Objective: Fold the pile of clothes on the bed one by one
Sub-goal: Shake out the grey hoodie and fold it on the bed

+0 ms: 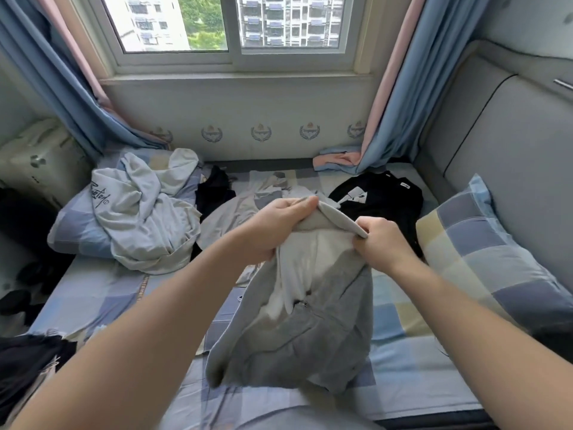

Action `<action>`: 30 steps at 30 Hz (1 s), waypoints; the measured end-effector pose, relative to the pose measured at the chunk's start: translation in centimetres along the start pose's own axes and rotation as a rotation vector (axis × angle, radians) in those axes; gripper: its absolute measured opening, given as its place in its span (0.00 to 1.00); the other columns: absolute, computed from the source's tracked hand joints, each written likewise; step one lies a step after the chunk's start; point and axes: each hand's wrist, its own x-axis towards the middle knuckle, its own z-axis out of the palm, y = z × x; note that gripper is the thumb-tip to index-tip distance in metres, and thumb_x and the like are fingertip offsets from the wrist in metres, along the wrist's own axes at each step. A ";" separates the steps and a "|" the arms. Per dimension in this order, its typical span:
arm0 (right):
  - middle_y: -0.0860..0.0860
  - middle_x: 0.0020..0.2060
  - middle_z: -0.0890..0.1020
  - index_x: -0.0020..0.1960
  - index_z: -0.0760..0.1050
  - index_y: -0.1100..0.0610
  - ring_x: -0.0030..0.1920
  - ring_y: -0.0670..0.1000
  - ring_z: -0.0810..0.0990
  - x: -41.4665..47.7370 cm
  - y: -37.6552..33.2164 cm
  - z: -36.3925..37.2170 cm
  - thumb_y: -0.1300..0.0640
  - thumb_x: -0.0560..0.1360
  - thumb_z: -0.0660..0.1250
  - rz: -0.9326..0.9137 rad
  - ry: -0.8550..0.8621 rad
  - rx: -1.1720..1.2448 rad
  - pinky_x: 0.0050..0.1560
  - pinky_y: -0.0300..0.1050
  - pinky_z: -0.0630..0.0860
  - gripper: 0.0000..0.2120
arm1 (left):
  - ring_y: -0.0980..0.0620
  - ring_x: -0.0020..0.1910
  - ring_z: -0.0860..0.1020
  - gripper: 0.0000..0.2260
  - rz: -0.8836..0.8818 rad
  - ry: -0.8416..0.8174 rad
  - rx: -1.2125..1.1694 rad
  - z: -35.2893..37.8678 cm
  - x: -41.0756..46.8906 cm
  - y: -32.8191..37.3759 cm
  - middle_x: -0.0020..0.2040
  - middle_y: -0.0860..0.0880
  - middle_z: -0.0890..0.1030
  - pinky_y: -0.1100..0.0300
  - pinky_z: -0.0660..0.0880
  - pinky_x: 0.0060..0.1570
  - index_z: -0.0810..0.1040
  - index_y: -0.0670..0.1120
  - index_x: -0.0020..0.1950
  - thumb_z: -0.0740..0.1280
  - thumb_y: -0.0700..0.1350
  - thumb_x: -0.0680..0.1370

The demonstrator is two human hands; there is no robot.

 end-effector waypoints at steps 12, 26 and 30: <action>0.50 0.32 0.78 0.38 0.76 0.55 0.33 0.48 0.73 -2.2 5.4 1.5 0.65 0.74 0.72 0.224 -0.151 0.226 0.30 0.39 0.68 0.10 | 0.49 0.40 0.81 0.15 -0.002 0.633 -0.217 -3.8 2.1 -1.6 0.40 0.47 0.82 0.55 0.78 0.43 0.80 0.46 0.44 0.62 0.54 0.84; 0.61 0.38 0.85 0.51 0.77 0.64 0.37 0.59 0.86 -2.6 -0.9 -1.2 0.59 0.83 0.62 0.263 -0.136 1.099 0.34 0.49 0.82 0.09 | 0.64 0.36 0.76 0.24 -0.050 -0.077 0.558 5.6 -0.6 -5.8 0.42 0.58 0.80 0.67 0.73 0.38 0.75 0.56 0.48 0.72 0.71 0.62; 0.62 0.39 0.84 0.50 0.76 0.63 0.40 0.61 0.87 -1.7 -1.2 -1.5 0.60 0.82 0.65 0.282 0.001 1.193 0.37 0.50 0.83 0.06 | 0.52 0.37 0.77 0.05 0.039 0.144 0.604 5.5 0.6 -8.0 0.39 0.52 0.80 0.53 0.76 0.39 0.76 0.51 0.48 0.70 0.49 0.78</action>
